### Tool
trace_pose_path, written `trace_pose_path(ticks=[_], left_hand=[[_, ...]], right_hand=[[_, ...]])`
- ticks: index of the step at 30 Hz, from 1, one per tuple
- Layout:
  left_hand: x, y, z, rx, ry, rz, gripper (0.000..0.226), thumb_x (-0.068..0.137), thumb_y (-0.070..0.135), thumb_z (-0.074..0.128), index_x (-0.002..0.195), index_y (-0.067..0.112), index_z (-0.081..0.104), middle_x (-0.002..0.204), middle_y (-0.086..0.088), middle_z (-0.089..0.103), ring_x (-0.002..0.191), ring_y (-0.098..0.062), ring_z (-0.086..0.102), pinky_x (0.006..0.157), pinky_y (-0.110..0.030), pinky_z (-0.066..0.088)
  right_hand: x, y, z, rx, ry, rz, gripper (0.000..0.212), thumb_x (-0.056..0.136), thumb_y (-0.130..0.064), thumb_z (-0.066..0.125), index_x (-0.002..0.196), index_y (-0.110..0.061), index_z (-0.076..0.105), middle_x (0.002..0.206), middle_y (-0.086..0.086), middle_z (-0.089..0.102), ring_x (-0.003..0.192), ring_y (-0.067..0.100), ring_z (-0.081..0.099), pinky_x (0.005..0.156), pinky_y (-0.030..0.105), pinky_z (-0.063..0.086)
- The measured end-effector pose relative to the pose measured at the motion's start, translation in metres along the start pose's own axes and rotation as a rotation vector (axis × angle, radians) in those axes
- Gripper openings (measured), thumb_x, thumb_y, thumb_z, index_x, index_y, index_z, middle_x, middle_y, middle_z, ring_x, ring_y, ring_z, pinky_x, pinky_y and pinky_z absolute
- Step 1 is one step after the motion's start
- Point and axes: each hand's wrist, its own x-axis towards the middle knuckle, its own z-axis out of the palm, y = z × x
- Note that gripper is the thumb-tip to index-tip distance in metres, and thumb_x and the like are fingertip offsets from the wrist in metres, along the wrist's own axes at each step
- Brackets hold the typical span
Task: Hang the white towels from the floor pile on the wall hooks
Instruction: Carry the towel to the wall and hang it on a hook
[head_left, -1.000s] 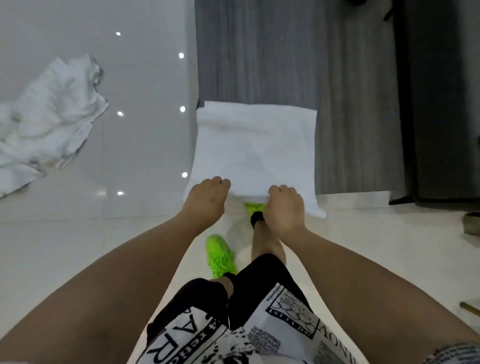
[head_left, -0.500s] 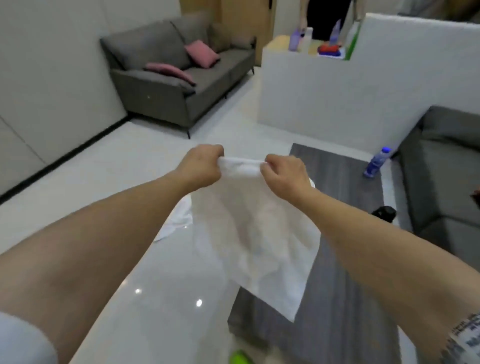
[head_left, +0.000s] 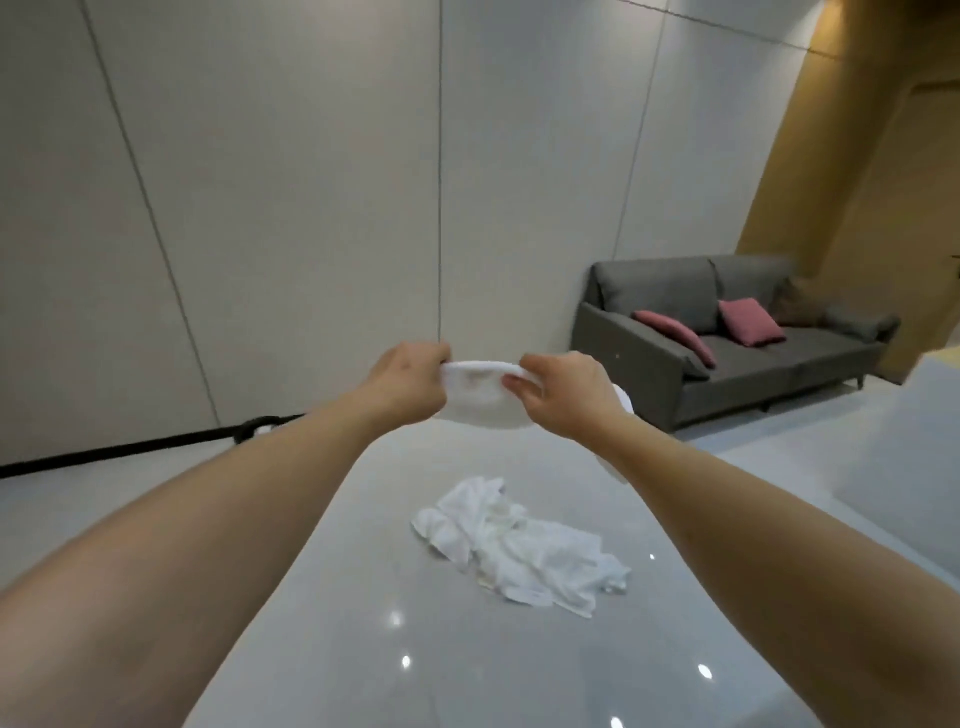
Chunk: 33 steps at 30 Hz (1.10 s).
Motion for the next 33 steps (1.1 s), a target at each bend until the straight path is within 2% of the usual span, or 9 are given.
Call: trace_pose_path(ticks=[5,8,10,14,17,23,27,30,33], left_hand=[[-0.051,-0.153,-0.085,0.109,0.039,-0.174,0.017,0.075,0.007,0.046,0.076,0.025,0.047,0.088,-0.006,0.06,0.083,-0.029,0.055,0.067,-0.032,0.045],[-0.095,-0.246,-0.142,0.149,0.011,-0.322,0.02,0.073,0.006,0.044,0.072,0.026,0.047,0.087,-0.002,0.056,0.086,-0.029,0.055,0.069,-0.033,0.049],[-0.133,-0.302,-0.179,0.158,0.014,-0.41,0.02,0.073,0.008,0.045,0.076,0.026,0.053,0.089,-0.001,0.059,0.087,-0.027,0.057,0.073,-0.034,0.052],[-0.214,-0.396,-0.244,0.205,0.047,-0.572,0.024,0.076,0.01,0.047,0.089,0.027,0.057,0.097,-0.001,0.059,0.087,-0.023,0.056,0.069,-0.029,0.047],[-0.276,-0.452,-0.286,0.191,0.12,-0.703,0.026,0.08,0.01,0.046,0.096,0.026,0.059,0.098,0.001,0.059,0.087,-0.019,0.056,0.071,-0.031,0.05],[-0.389,-0.546,-0.349,0.069,0.329,-0.951,0.018,0.088,0.025,0.051,0.097,0.031,0.065,0.101,0.007,0.063,0.093,-0.014,0.058,0.081,-0.034,0.053],[-0.445,-0.602,-0.391,-0.056,0.436,-1.036,0.016,0.081,0.034,0.063,0.096,0.033,0.067,0.1,0.011,0.066,0.096,-0.01,0.06,0.084,-0.033,0.053],[-0.481,-0.649,-0.424,0.03,0.433,-1.097,0.021,0.074,0.035,0.068,0.094,0.03,0.068,0.092,0.007,0.068,0.088,-0.012,0.063,0.077,-0.035,0.055],[-0.514,-0.702,-0.459,0.147,0.494,-1.18,0.01,0.08,0.034,0.067,0.085,0.025,0.068,0.083,0.005,0.068,0.081,-0.014,0.064,0.073,-0.035,0.054]], right_hand=[[0.075,-0.151,0.06,0.154,0.0,-0.201,0.036,0.092,-0.045,0.053,0.078,-0.012,0.053,0.068,0.004,0.06,0.071,0.031,0.057,0.057,0.034,0.037],[0.111,-0.258,0.095,0.237,0.027,-0.315,0.034,0.09,-0.04,0.056,0.074,-0.012,0.052,0.064,0.004,0.058,0.066,0.031,0.056,0.054,0.031,0.025],[0.13,-0.333,0.115,0.301,0.019,-0.37,0.032,0.09,-0.039,0.057,0.073,-0.012,0.052,0.064,0.005,0.059,0.066,0.032,0.055,0.054,0.03,0.025],[0.15,-0.478,0.146,0.404,-0.035,-0.511,0.03,0.089,-0.037,0.055,0.07,-0.014,0.051,0.062,0.004,0.055,0.066,0.032,0.055,0.056,0.031,0.032],[0.157,-0.579,0.165,0.439,-0.082,-0.638,0.028,0.089,-0.038,0.053,0.069,-0.019,0.048,0.064,0.004,0.057,0.068,0.032,0.055,0.056,0.032,0.035],[0.157,-0.774,0.202,0.5,-0.127,-0.916,0.023,0.09,-0.041,0.051,0.082,-0.022,0.061,0.075,0.002,0.065,0.067,0.026,0.052,0.06,0.029,0.036],[0.151,-0.902,0.226,0.591,-0.14,-1.041,0.025,0.091,-0.045,0.053,0.077,-0.026,0.059,0.066,-0.008,0.059,0.061,0.016,0.053,0.055,0.028,0.041],[0.154,-0.998,0.238,0.687,-0.164,-1.093,0.02,0.09,-0.042,0.058,0.075,-0.029,0.06,0.062,-0.011,0.057,0.056,0.008,0.054,0.047,0.021,0.039],[0.165,-1.09,0.242,0.749,-0.172,-1.135,0.019,0.088,-0.04,0.057,0.09,-0.024,0.069,0.076,-0.005,0.067,0.068,0.014,0.062,0.062,0.031,0.054]])
